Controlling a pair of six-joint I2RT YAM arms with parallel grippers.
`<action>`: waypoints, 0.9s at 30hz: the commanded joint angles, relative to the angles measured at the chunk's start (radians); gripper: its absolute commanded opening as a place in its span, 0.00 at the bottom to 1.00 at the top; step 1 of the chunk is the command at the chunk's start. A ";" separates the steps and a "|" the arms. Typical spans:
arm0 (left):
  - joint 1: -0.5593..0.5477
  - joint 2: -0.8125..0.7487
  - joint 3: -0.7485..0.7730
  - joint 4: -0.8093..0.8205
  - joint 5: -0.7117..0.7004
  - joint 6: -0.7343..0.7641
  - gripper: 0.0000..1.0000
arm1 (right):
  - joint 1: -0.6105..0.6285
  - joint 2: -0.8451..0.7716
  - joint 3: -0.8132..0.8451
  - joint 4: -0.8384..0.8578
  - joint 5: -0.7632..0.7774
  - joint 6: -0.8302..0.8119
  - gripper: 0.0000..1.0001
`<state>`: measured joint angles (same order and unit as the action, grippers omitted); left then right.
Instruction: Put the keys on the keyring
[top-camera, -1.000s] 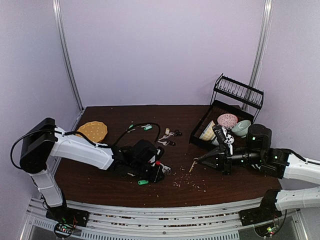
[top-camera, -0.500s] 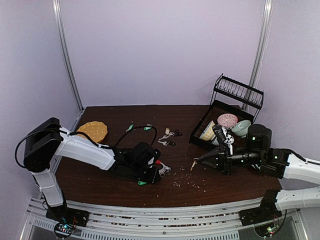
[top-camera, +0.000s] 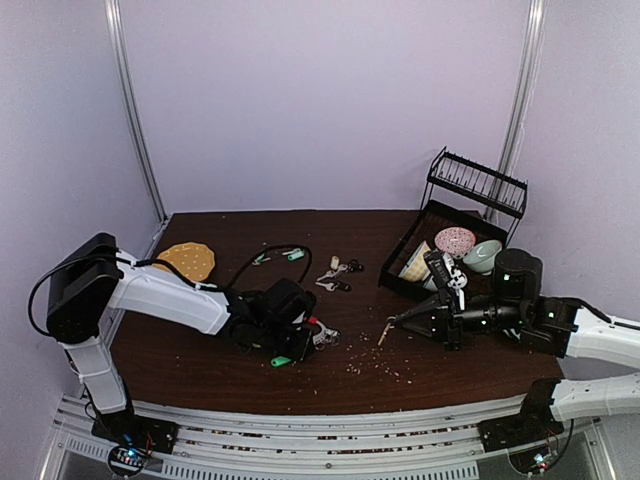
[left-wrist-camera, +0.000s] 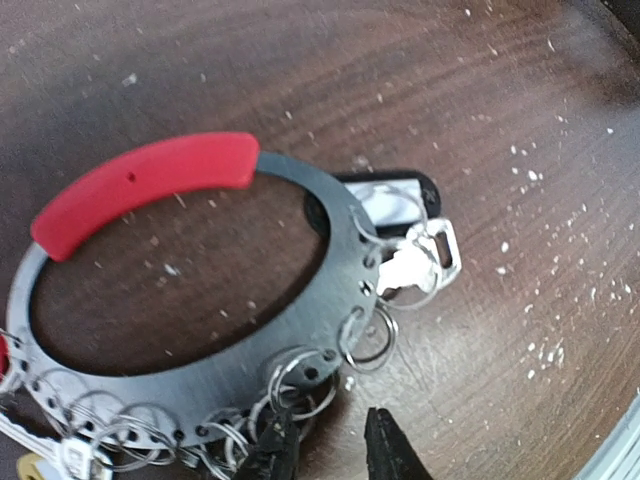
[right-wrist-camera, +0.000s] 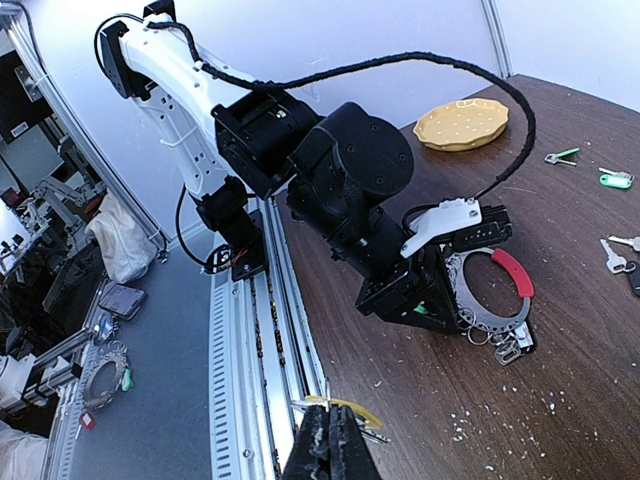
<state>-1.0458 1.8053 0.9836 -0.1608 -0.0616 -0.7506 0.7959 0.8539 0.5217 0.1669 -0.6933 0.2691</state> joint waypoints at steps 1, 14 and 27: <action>0.027 -0.004 0.044 -0.065 -0.077 0.057 0.26 | -0.004 -0.003 -0.011 0.009 -0.008 0.007 0.00; 0.057 0.000 0.013 -0.020 0.005 0.061 0.21 | -0.004 -0.009 -0.009 -0.004 -0.006 0.007 0.00; 0.055 0.051 0.013 -0.017 0.020 0.072 0.16 | -0.004 -0.018 -0.016 -0.001 0.001 0.007 0.00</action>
<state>-0.9928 1.8233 0.9970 -0.1738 -0.0402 -0.6964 0.7959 0.8536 0.5190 0.1619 -0.6930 0.2695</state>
